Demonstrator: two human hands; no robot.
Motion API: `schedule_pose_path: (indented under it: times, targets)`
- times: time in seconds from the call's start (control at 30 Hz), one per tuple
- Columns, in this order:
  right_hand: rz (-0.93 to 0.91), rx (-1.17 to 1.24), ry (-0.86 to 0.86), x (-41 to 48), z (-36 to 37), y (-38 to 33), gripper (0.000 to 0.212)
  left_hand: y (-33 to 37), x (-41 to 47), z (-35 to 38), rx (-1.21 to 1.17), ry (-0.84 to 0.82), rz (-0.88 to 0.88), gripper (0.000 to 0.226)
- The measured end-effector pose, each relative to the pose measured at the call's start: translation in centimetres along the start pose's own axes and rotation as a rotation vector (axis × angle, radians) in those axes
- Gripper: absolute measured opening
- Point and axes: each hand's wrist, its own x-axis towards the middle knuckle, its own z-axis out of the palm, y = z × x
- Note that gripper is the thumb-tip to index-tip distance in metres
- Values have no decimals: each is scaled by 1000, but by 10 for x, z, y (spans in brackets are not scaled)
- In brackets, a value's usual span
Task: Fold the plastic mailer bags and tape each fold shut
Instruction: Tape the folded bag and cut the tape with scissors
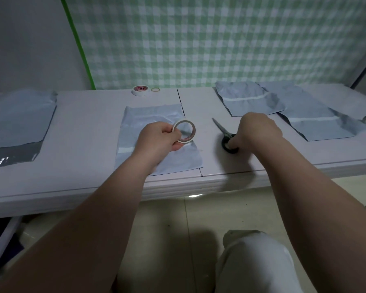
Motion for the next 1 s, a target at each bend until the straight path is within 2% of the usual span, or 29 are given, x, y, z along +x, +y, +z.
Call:
schedule_pose_path:
  times: [0.13, 0.2, 0.3, 0.4, 0.57, 0.7, 1.0]
  targets:
    - [-22, 190, 24, -7, 7, 7, 38, -1, 1, -1, -17, 11, -15, 12]
    - [-50, 512, -52, -13, 8, 11, 31, -1, 1, -1, -39, 8, -16, 13]
    - [-10, 1144, -393, -39, 14, 10, 33, -2, 4, -2, -59, 21, -9, 17]
    - [78, 1455, -687, -65, 26, 6, 33, -3, 4, -2, -57, 20, -4, 17]
    - [226, 1610, -905, -89, 32, 7, 45, -2, 4, -1, -54, 24, -7, 16]
    - [237, 1640, -997, -99, 36, 9, 43, -2, 5, -1, -67, 22, -22, 15]
    - [234, 1692, -1029, -99, 37, 1, 42, -1, 3, -1, -70, 35, -19, 15]
